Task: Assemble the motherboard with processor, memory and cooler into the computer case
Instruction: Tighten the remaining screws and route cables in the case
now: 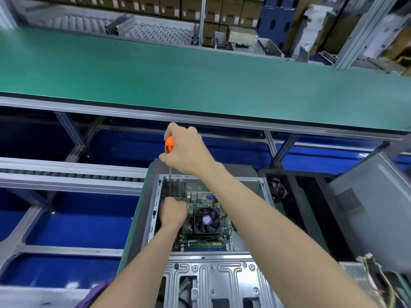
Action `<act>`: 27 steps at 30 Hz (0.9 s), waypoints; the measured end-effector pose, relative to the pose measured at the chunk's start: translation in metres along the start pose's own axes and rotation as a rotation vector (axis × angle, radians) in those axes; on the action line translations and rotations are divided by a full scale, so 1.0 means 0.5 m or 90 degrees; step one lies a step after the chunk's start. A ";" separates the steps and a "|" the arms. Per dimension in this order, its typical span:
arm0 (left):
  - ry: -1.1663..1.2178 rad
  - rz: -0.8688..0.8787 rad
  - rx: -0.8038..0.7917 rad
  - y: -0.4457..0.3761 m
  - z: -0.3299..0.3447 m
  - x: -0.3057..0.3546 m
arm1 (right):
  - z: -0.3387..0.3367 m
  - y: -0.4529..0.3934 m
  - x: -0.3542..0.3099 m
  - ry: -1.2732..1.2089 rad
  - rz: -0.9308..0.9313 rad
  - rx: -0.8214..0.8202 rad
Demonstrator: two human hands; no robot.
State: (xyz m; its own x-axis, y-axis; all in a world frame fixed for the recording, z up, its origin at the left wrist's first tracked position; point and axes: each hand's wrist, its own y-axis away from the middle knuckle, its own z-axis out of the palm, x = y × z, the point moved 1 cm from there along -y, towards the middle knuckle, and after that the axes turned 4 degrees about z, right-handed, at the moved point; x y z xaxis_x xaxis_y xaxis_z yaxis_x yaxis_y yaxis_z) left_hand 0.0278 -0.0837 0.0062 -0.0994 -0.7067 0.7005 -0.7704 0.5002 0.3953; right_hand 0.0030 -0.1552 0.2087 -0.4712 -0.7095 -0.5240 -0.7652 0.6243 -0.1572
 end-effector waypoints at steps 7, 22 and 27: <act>0.136 -0.063 0.064 -0.017 -0.007 -0.020 | 0.032 0.030 0.045 -0.163 0.117 0.024; 0.153 -0.019 -0.119 -0.017 0.048 0.015 | -0.126 0.084 0.103 -0.245 0.077 0.246; 0.495 -0.112 -0.117 -0.026 0.041 0.022 | -0.160 0.095 0.096 -0.269 0.063 0.325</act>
State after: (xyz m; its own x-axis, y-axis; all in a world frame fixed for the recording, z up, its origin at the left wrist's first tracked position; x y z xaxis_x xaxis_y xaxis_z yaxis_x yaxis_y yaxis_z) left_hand 0.0237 -0.1085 -0.0034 0.5301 -0.2676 0.8046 -0.6119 0.5362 0.5815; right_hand -0.0912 -0.1859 0.2431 -0.2363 -0.5173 -0.8225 -0.3749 0.8295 -0.4140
